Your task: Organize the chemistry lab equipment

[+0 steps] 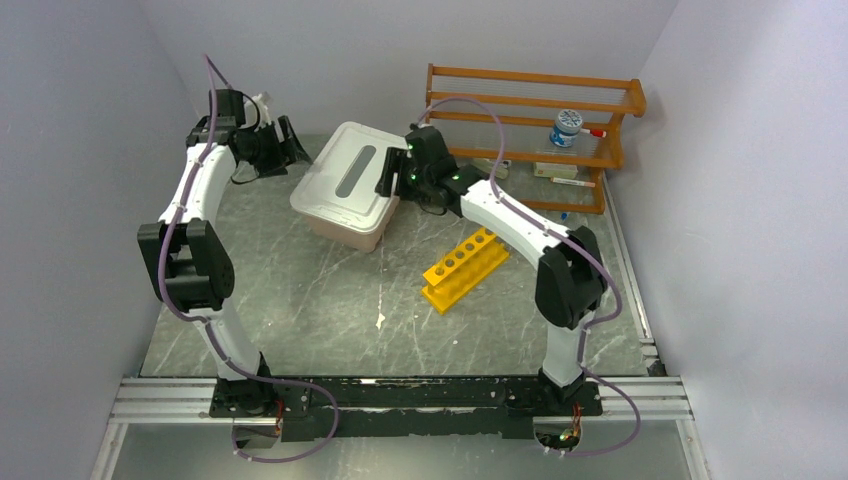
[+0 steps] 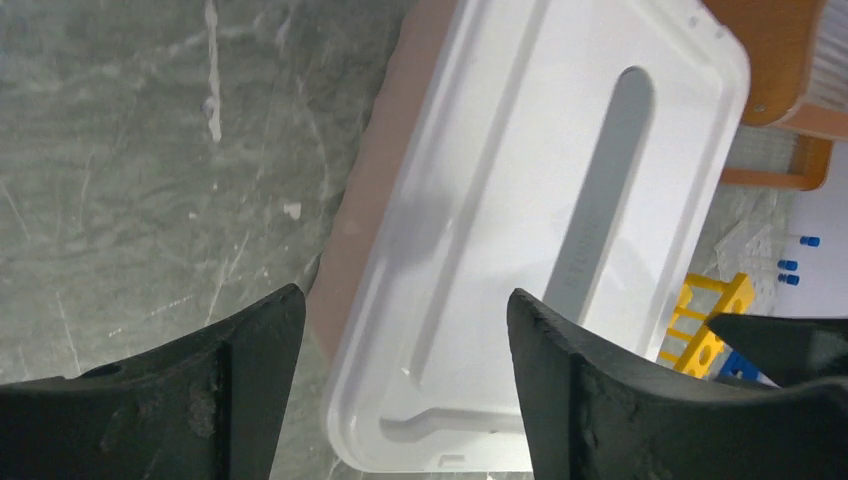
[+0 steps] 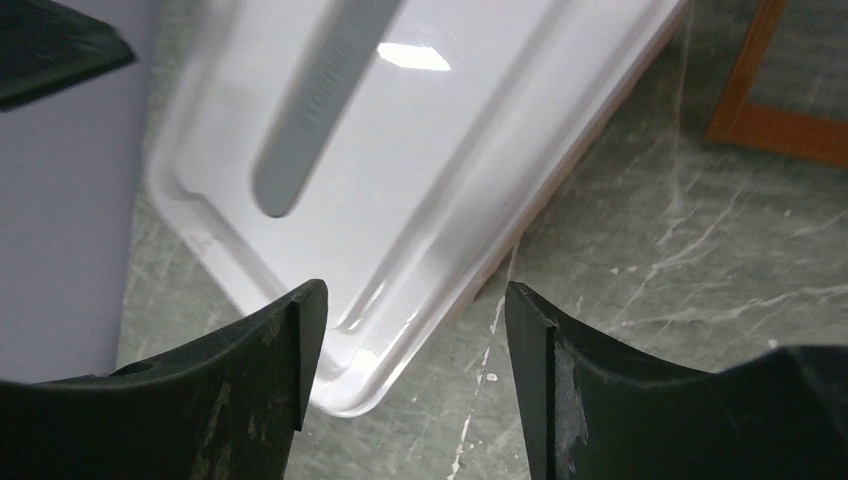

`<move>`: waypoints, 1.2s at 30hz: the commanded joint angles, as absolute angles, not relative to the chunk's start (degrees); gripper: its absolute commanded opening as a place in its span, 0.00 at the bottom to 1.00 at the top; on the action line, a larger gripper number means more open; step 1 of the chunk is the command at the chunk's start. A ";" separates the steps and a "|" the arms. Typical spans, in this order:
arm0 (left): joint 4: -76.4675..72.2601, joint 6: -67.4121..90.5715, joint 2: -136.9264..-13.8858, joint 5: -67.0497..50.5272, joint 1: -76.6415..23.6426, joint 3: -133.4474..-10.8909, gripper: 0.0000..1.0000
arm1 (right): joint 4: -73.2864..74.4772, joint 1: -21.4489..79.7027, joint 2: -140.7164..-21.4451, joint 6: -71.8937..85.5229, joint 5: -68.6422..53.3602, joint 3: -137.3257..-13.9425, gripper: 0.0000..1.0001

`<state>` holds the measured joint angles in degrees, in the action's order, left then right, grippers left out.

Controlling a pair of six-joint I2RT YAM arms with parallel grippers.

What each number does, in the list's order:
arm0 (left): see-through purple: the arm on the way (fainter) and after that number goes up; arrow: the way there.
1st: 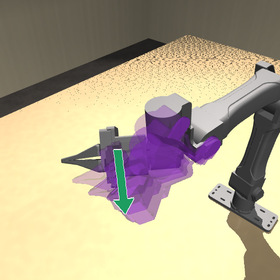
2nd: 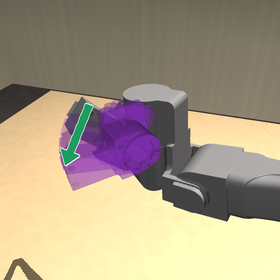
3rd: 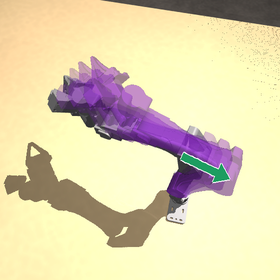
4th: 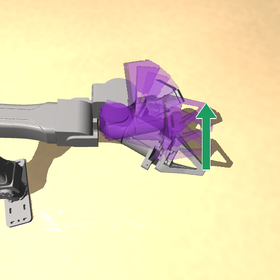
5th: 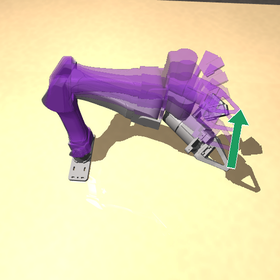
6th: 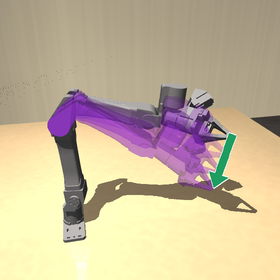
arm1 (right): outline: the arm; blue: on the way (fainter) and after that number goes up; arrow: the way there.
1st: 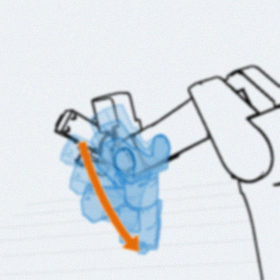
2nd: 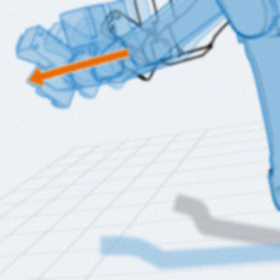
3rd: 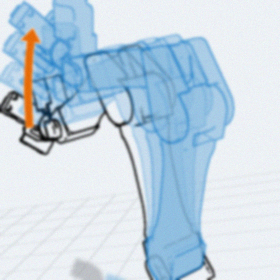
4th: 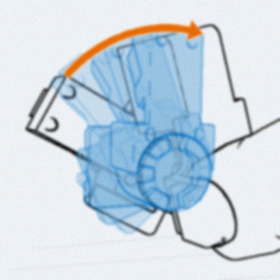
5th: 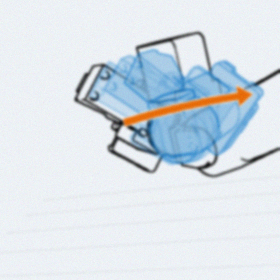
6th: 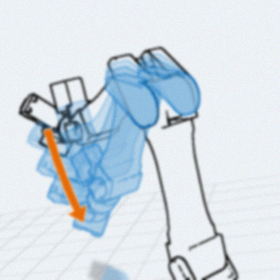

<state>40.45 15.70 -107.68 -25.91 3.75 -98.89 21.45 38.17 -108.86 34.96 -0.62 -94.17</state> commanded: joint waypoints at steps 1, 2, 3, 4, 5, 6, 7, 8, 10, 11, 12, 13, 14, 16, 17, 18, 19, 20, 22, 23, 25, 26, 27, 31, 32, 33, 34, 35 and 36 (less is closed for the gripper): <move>34.91 16.12 -103.40 -21.61 0.52 -100.33 0.79 | 19.38 37.28 -99.48 31.33 3.52 -96.37 0.69; 33.64 16.26 -102.99 -21.65 -0.96 -99.96 0.79 | 19.26 37.03 -97.82 30.94 4.57 -95.62 0.69; 31.95 16.38 -102.65 -21.78 -2.14 -99.55 0.79 | 19.26 36.73 -96.22 30.70 5.79 -94.54 0.69; 30.77 16.70 -102.44 -21.73 -3.30 -99.11 0.78 | 19.44 36.28 -94.52 30.60 7.11 -93.34 0.69; 29.64 17.03 -102.39 -21.76 -4.39 -98.75 0.77 | 19.50 35.97 -92.69 30.50 9.04 -92.09 0.69; 28.33 17.41 -102.49 -21.98 -5.62 -98.44 0.76 | 19.65 35.61 -91.05 30.50 10.52 -90.56 0.69; 27.25 17.80 -102.76 -21.96 -6.84 -98.22 0.74 | 19.75 35.27 -89.14 30.45 11.82 -89.00 0.68; 26.22 18.10 -103.08 -21.48 -8.05 -98.08 0.71 | 19.82 34.97 -87.48 30.51 12.98 -87.41 0.68; 24.78 18.61 -103.69 -19.90 -10.01 -98.09 0.64 | 20.22 34.39 -84.34 30.52 14.36 -84.60 0.68; 24.18 18.78 -104.05 -18.94 -10.84 -98.09 0.62 | 20.61 34.23 -83.16 30.46 14.75 -83.34 0.68; 23.65 18.99 -104.48 -18.22 -11.66 -97.90 0.61 | 20.96 34.13 -81.75 30.43 14.95 -82.22 0.68; 23.05 19.18 -104.85 -17.74 -12.09 -97.60 0.60 | 21.44 34.08 -81.19 30.68 15.18 -81.32 0.68; 22.84 19.35 -105.44 -17.37 -12.51 -97.34 0.59 | 21.86 34.06 -80.14 30.89 15.30 -80.38 0.68; 23.96 19.53 -107.11 -16.91 -13.24 -97.49 0.57 | 22.53 33.94 -78.68 31.25 15.04 -78.64 0.68; 24.85 19.44 -108.01 -16.46 -13.64 -97.67 0.56 | 22.84 33.97 -78.11 31.53 15.00 -77.82 0.68; 25.94 19.40 -108.65 -15.76 -14.09 -97.73 0.55 | 23.24 33.97 -77.48 31.77 14.95 -77.12 0.68; 26.80 19.38 -109.24 -14.98 -14.55 -97.55 0.55 | 23.60 33.93 -76.76 31.95 15.06 -76.49 0.68; 27.48 19.41 -109.77 -14.17 -14.96 -97.02 0.55 | 24.12 33.95 -76.00 32.06 15.11 -75.72 0.68; 29.21 19.62 -110.81 -12.58 -15.48 -96.54 0.55 | 24.91 34.00 -74.52 31.72 15.24 -74.71 0.68; 30.17 19.61 -111.33 -12.04 -15.62 -96.43 0.54 | 25.36 33.93 -73.65 31.59 15.41 -74.22 0.68; 31.81 19.65 -111.91 -10.88 -15.80 -96.39 0.54 | 26.64 33.85 -71.84 31.48 16.07 -73.53 0.68; 32.11 19.85 -111.95 -10.23 -15.82 -96.26 0.54 | 27.58 33.87 -71.14 31.47 16.35 -73.60 0.69; 32.51 19.89 -112.08 -10.05 -15.82 -96.33 0.55 | 28.65 33.82 -70.43 31.37 16.49 -73.90 0.69; 34.82 18.84 -111.48 -10.62 -15.99 -98.49 0.55 | 33.11 33.84 -68.09 30.74 17.09 -74.53 0.70; 34.99 18.59 -110.69 -10.45 -16.00 -99.05 0.56 | 34.00 33.79 -67.39 30.53 17.32 -74.45 0.70; 35.25 18.34 -109.82 -10.94 -16.00 -99.81 0.58 | 34.84 33.83 -66.67 30.24 17.64 -74.51 0.70; 35.76 17.96 -108.67 -11.28 -16.04 -100.74 0.59 | 36.25 33.82 -65.88 30.07 18.11 -74.74 0.70; 36.37 17.72 -106.73 -11.21 -16.00 -101.66 0.61 | 37.16 33.84 -65.23 29.83 18.45 -74.97 0.71; 36.88 17.35 -105.06 -10.89 -16.00 -102.18 0.63 | 38.10 33.84 -64.65 29.67 18.72 -75.09 0.72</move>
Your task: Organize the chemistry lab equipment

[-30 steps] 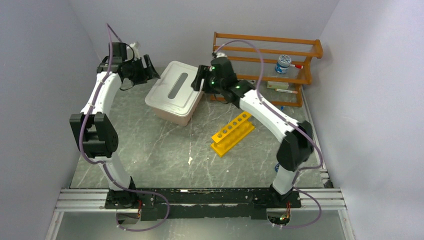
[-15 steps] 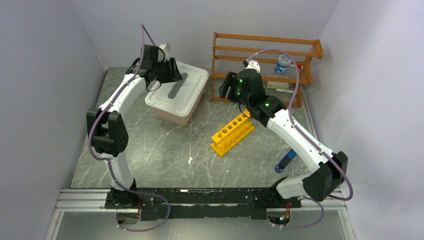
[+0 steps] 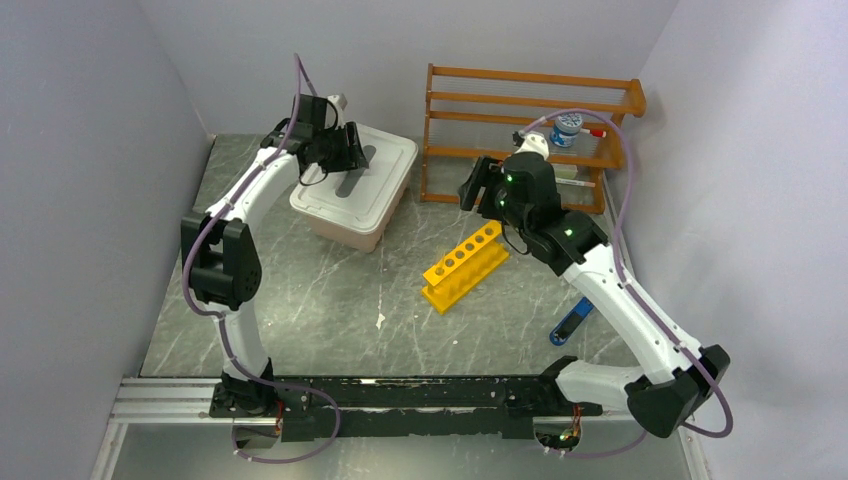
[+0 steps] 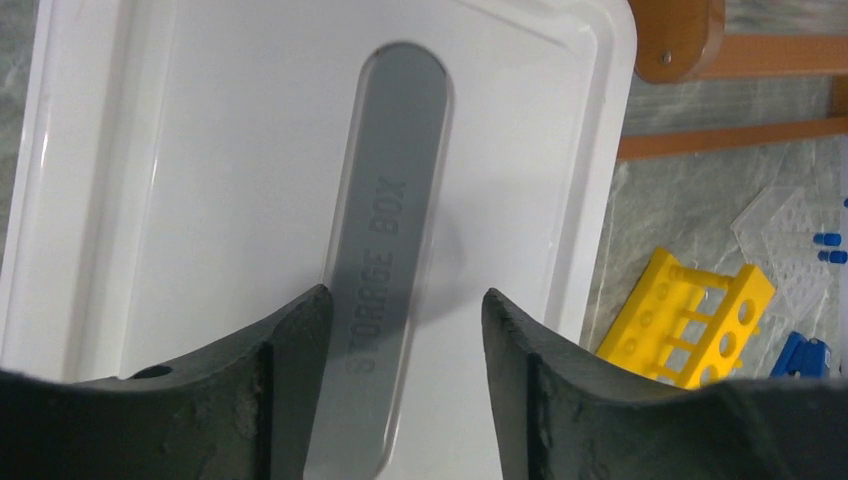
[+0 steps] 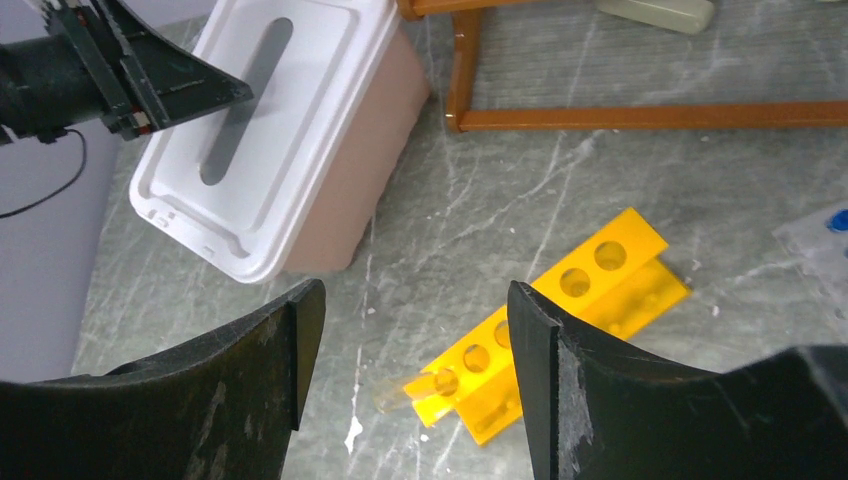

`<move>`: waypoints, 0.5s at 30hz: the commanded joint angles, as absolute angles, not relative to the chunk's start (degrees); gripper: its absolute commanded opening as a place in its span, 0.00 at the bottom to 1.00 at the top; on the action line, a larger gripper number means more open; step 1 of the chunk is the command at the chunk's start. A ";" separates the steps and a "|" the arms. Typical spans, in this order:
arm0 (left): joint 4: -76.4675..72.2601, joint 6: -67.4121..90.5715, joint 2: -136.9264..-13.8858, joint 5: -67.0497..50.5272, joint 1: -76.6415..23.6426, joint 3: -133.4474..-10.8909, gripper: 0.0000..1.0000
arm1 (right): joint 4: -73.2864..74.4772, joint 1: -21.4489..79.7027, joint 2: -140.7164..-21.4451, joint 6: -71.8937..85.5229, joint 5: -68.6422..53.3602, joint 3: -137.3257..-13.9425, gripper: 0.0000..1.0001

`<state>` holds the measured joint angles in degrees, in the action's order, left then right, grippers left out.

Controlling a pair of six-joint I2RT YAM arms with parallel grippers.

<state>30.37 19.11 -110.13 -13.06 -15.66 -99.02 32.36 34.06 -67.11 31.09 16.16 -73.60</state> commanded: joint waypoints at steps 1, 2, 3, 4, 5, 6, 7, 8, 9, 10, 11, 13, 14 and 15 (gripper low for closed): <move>37.11 16.96 -102.82 -10.49 -16.00 -102.10 0.65 | 38.87 33.84 -64.08 29.63 18.86 -75.14 0.74; 37.28 16.62 -100.61 -9.81 -16.00 -101.47 0.68 | 39.89 33.84 -63.53 29.50 18.69 -75.15 0.76; 37.53 16.24 -97.83 -9.29 -16.00 -100.14 0.71 | 41.03 33.79 -63.07 29.42 18.52 -75.20 0.79; 37.61 15.49 -94.81 -8.74 -16.00 -98.41 0.74 | 42.25 33.83 -62.57 29.56 18.44 -75.00 0.83; 37.73 14.87 -91.85 -7.97 -16.00 -96.53 0.77 | 43.60 33.84 -62.00 29.89 18.35 -74.69 0.86; 38.20 14.28 -88.66 -7.12 -16.00 -94.77 0.79 | 45.10 33.78 -61.56 30.59 18.66 -74.74 0.88; 39.20 13.59 -85.55 -5.97 -16.00 -93.07 0.81 | 47.15 33.83 -61.00 31.79 19.15 -75.02 0.90; 40.24 13.25 -82.61 -4.18 -16.00 -91.53 0.82 | 49.13 33.84 -60.50 32.92 19.88 -75.32 0.91; 41.52 13.31 -79.57 -2.26 -16.00 -89.91 0.82 | 50.82 33.80 -59.86 33.86 20.72 -75.46 0.92; 42.82 13.61 -76.83 -0.40 -15.95 -88.38 0.83 | 52.63 33.82 -59.24 34.84 21.97 -75.56 0.93; 44.21 13.65 -73.80 0.80 -15.99 -86.99 0.83 | 54.37 33.78 -58.75 35.80 24.00 -75.89 0.93; 47.08 14.09 -68.47 4.54 -16.00 -84.50 0.84 | 59.51 33.84 -58.06 37.34 27.12 -77.29 0.95; 48.62 14.44 -65.91 6.56 -16.00 -83.39 0.84 | 61.72 33.83 -57.89 38.15 28.47 -78.33 0.96; 49.96 15.20 -63.73 8.42 -16.00 -82.49 0.84 | 63.84 33.84 -57.77 38.66 29.75 -79.44 0.97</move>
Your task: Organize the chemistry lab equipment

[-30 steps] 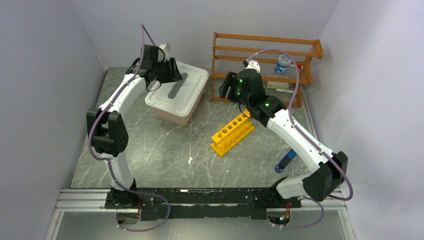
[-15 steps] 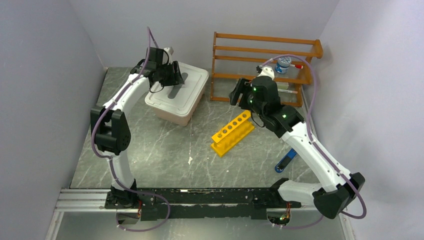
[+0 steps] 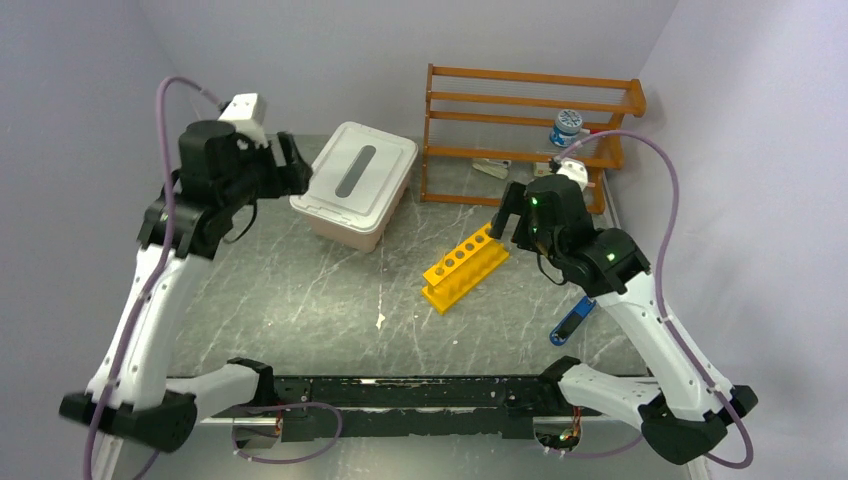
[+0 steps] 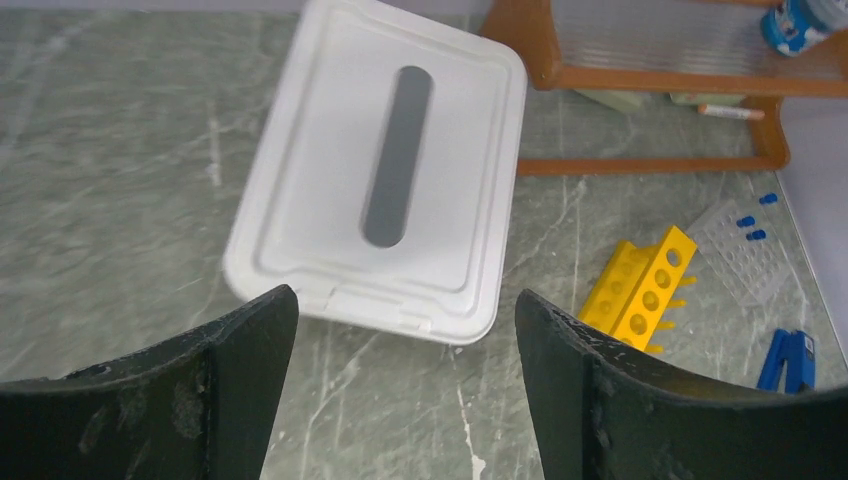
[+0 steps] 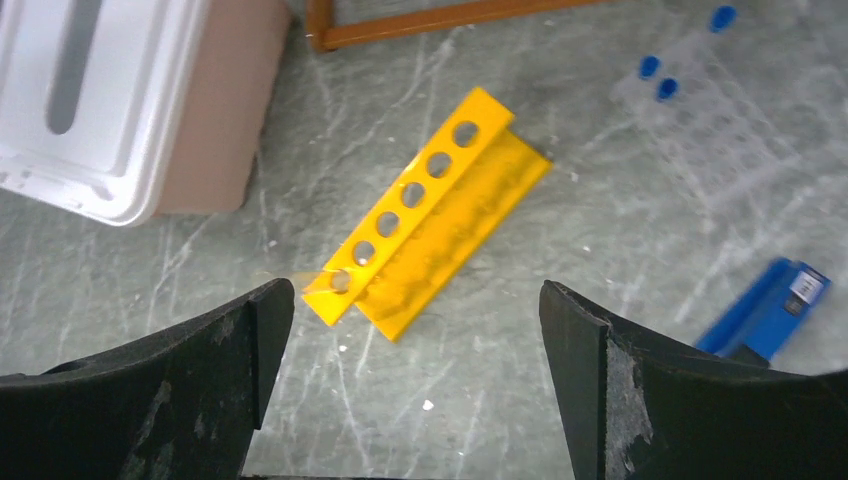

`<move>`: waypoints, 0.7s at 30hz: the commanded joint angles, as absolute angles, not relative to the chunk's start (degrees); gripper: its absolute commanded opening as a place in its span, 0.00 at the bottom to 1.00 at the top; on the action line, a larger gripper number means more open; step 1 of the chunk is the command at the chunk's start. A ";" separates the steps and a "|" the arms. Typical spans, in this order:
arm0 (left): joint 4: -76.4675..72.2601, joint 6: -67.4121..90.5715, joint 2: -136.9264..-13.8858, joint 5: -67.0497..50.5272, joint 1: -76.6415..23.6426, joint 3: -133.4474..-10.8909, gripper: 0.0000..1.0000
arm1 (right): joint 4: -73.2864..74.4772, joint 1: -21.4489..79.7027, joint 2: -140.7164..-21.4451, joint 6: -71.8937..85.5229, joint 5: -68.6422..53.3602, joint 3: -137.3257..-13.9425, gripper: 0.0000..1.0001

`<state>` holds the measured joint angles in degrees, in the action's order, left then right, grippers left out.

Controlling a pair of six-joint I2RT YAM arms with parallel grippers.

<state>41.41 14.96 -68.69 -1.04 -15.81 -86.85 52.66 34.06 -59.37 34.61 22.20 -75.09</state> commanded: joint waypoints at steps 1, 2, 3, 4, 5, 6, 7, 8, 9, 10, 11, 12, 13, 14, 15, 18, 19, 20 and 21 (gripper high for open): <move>51.17 15.94 -61.61 9.64 -16.00 -81.93 0.84 | 65.48 33.79 -57.56 39.07 30.99 -80.59 0.97; 51.99 16.55 -59.86 10.35 -16.00 -81.45 0.84 | 67.11 33.83 -57.14 39.48 32.08 -81.66 0.98; 52.76 17.17 -58.28 10.44 -16.00 -81.32 0.84 | 68.30 33.78 -56.73 39.48 33.06 -82.71 0.99; 53.54 17.75 -56.70 10.17 -16.00 -81.55 0.84 | 69.12 33.83 -56.49 39.08 33.59 -84.08 0.99; 54.36 18.15 -55.80 9.70 -16.00 -82.07 0.83 | 69.84 33.84 -56.29 38.35 33.81 -85.51 0.98; 55.37 18.45 -55.18 9.03 -16.00 -82.65 0.83 | 70.47 33.72 -56.31 37.35 33.60 -87.56 0.98; 56.35 18.38 -54.63 7.98 -16.00 -83.32 0.82 | 71.01 33.82 -56.46 35.86 33.58 -89.99 0.97; 57.61 18.38 -54.20 7.13 -16.00 -83.83 0.82 | 71.49 33.84 -56.62 34.80 33.55 -93.18 0.97; 58.85 18.58 -53.68 6.56 -16.00 -84.14 0.81 | 72.03 33.78 -56.94 34.05 33.57 -95.74 0.97; 59.85 18.63 -53.02 6.29 -16.00 -84.27 0.81 | 72.67 33.83 -57.25 33.18 33.79 -97.84 0.97; 60.98 18.71 -52.28 6.49 -16.00 -84.42 0.81 | 73.18 33.79 -57.48 32.42 33.75 -99.48 0.97; 61.95 18.96 -51.52 7.42 -16.00 -84.69 0.81 | 73.65 33.83 -57.68 31.94 33.75 -100.79 0.99; 63.19 19.70 -50.95 8.19 -16.00 -85.38 0.81 | 74.04 33.84 -57.74 31.52 33.56 -101.85 1.00; 64.46 20.00 -50.41 8.74 -16.00 -86.28 0.81 | 74.16 33.84 -57.72 30.69 32.70 -102.83 1.00; 65.39 19.97 -49.97 9.01 -16.00 -87.33 0.82 | 74.22 33.83 -57.74 29.91 32.06 -103.48 1.00; 67.54 19.74 -48.21 10.57 -16.00 -89.04 0.83 | 73.70 33.79 -56.49 29.66 32.00 -103.36 1.00; 67.83 19.72 -47.49 10.92 -16.00 -89.05 0.83 | 73.17 33.79 -55.86 29.54 31.95 -102.65 1.00; 67.95 19.76 -46.81 11.00 -16.00 -88.91 0.84 | 72.57 33.83 -55.29 29.59 31.83 -102.12 1.00; 68.07 19.89 -46.30 10.77 -16.00 -88.86 0.85 | 72.27 33.84 -54.94 29.68 31.77 -101.83 1.00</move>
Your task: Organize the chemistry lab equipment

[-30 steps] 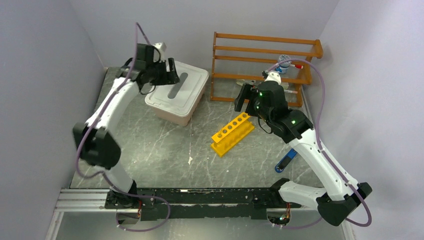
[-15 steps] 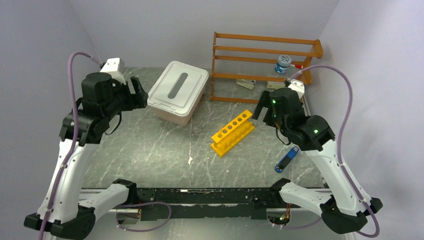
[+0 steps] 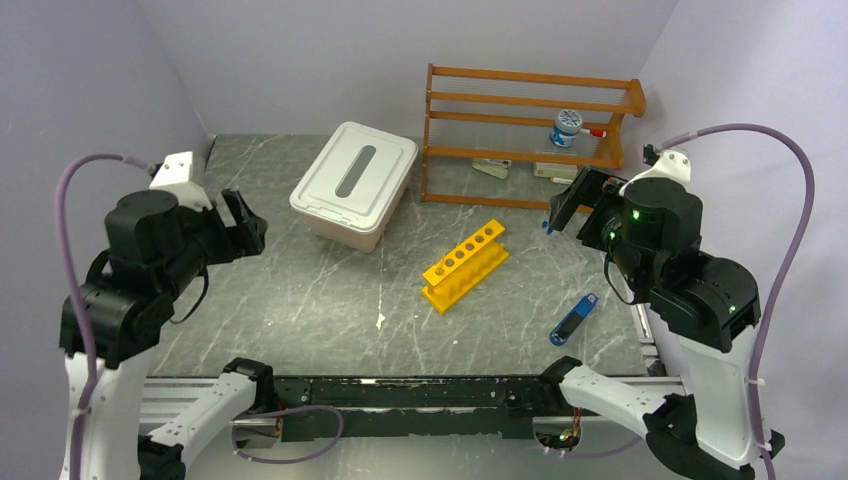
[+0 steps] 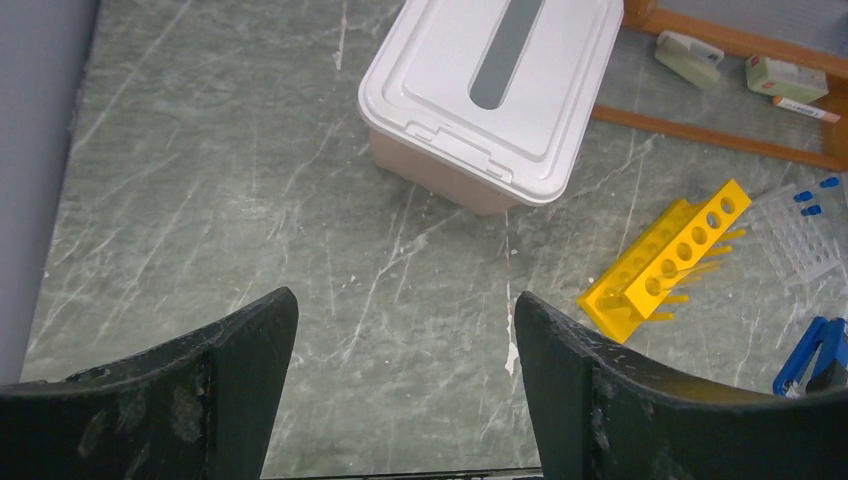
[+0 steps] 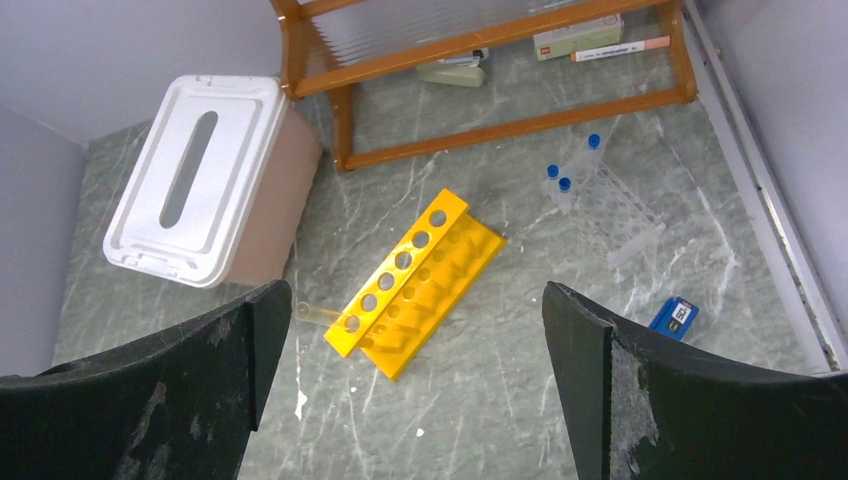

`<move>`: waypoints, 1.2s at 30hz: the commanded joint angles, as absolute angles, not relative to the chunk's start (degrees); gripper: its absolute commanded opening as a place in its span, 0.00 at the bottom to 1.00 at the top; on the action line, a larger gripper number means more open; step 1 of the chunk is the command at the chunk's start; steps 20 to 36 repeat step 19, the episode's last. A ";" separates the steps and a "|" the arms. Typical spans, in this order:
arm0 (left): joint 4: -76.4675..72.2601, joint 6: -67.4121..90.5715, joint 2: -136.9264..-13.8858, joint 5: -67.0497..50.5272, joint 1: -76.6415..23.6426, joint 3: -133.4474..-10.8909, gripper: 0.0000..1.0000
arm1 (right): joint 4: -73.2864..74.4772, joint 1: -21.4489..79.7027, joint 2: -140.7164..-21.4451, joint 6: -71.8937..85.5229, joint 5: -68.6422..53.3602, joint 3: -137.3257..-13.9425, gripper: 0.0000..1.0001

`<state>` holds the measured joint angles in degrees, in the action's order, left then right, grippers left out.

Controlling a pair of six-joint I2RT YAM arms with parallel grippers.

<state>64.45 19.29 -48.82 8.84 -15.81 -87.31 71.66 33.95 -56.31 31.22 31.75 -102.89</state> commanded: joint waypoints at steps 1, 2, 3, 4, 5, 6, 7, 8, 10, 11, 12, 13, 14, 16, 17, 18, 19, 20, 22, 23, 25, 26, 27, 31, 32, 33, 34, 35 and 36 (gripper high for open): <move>68.07 19.82 -45.87 10.27 -16.00 -88.79 0.86 | 72.25 33.79 -54.78 29.80 31.67 -101.66 1.00; 67.76 19.72 -45.49 9.65 -16.00 -88.71 0.86 | 72.37 33.83 -54.69 29.89 31.69 -101.53 1.00; 67.61 19.76 -45.18 9.33 -16.00 -88.64 0.87 | 72.49 33.84 -54.55 30.03 31.79 -101.29 1.00; 67.45 19.89 -44.79 9.25 -16.00 -88.56 0.88 | 72.45 33.84 -54.24 30.00 31.83 -100.85 1.00; 67.23 19.88 -44.50 9.10 -16.00 -88.39 0.89 | 72.30 33.84 -53.61 29.90 31.82 -100.28 1.00; 67.04 19.87 -44.25 8.86 -16.00 -88.15 0.90 | 72.13 33.84 -53.16 29.78 31.82 -99.56 1.00; 66.98 19.94 -44.02 8.66 -16.00 -88.01 0.90 | 71.96 33.79 -52.65 29.72 31.94 -99.02 1.00; 66.97 20.02 -43.88 8.54 -16.00 -87.86 0.91 | 71.78 33.82 -52.20 29.64 31.99 -98.61 1.00; 66.76 20.04 -43.71 8.52 -16.00 -87.72 0.91 | 71.49 33.79 -51.45 29.49 32.26 -98.62 1.00; 66.31 20.04 -43.73 8.42 -16.00 -87.72 0.91 | 71.27 33.78 -51.11 29.34 32.40 -98.90 1.00; 65.93 20.00 -43.81 8.18 -15.97 -87.79 0.91 | 71.00 33.83 -50.83 28.97 32.43 -99.17 1.00; 65.50 19.96 -44.02 8.04 -15.99 -87.92 0.91 | 70.89 33.83 -50.68 28.71 32.51 -99.77 1.00; 65.14 20.03 -44.18 7.93 -16.00 -88.02 0.91 | 70.91 33.81 -50.71 28.40 32.50 -100.04 1.00; 64.76 20.27 -44.36 7.94 -16.00 -87.94 0.91 | 71.29 33.81 -50.80 28.02 32.90 -100.26 1.00; 64.61 20.57 -44.36 7.92 -16.00 -87.83 0.91 | 71.39 33.79 -50.73 27.71 32.76 -100.22 1.00; 64.56 20.69 -44.36 7.96 -16.00 -87.69 0.91 | 71.34 33.81 -50.68 27.53 32.74 -100.17 1.00; 64.72 20.92 -44.43 8.10 -16.00 -87.59 0.91 | 71.76 33.83 -50.72 27.51 33.06 -100.76 1.00; 64.72 20.92 -44.43 8.10 -16.00 -87.59 0.91 | 71.76 33.83 -50.72 27.51 33.06 -100.76 1.00; 64.72 20.92 -44.43 8.10 -16.00 -87.59 0.91 | 71.76 33.83 -50.72 27.51 33.06 -100.76 1.00; 64.72 20.92 -44.43 8.10 -16.00 -87.59 0.91 | 71.76 33.83 -50.72 27.51 33.06 -100.76 1.00; 64.72 20.92 -44.43 8.10 -16.00 -87.59 0.91 | 71.76 33.83 -50.72 27.51 33.06 -100.76 1.00; 64.72 20.92 -44.43 8.10 -16.00 -87.59 0.91 | 71.76 33.83 -50.72 27.51 33.06 -100.76 1.00; 64.72 20.92 -44.43 8.10 -16.00 -87.59 0.91 | 71.76 33.83 -50.72 27.51 33.06 -100.76 1.00; 64.72 20.92 -44.43 8.10 -16.00 -87.59 0.91 | 71.76 33.83 -50.72 27.51 33.06 -100.76 1.00; 64.72 20.92 -44.43 8.10 -16.00 -87.59 0.91 | 71.76 33.83 -50.72 27.51 33.06 -100.76 1.00; 64.72 20.92 -44.43 8.10 -16.00 -87.59 0.91 | 71.76 33.83 -50.72 27.51 33.06 -100.76 1.00; 64.72 20.92 -44.43 8.10 -16.00 -87.59 0.91 | 71.76 33.83 -50.72 27.51 33.06 -100.76 1.00; 64.72 20.92 -44.43 8.10 -16.00 -87.59 0.91 | 71.76 33.83 -50.72 27.51 33.06 -100.76 1.00; 64.72 20.92 -44.43 8.10 -16.00 -87.59 0.91 | 71.76 33.83 -50.72 27.51 33.06 -100.76 1.00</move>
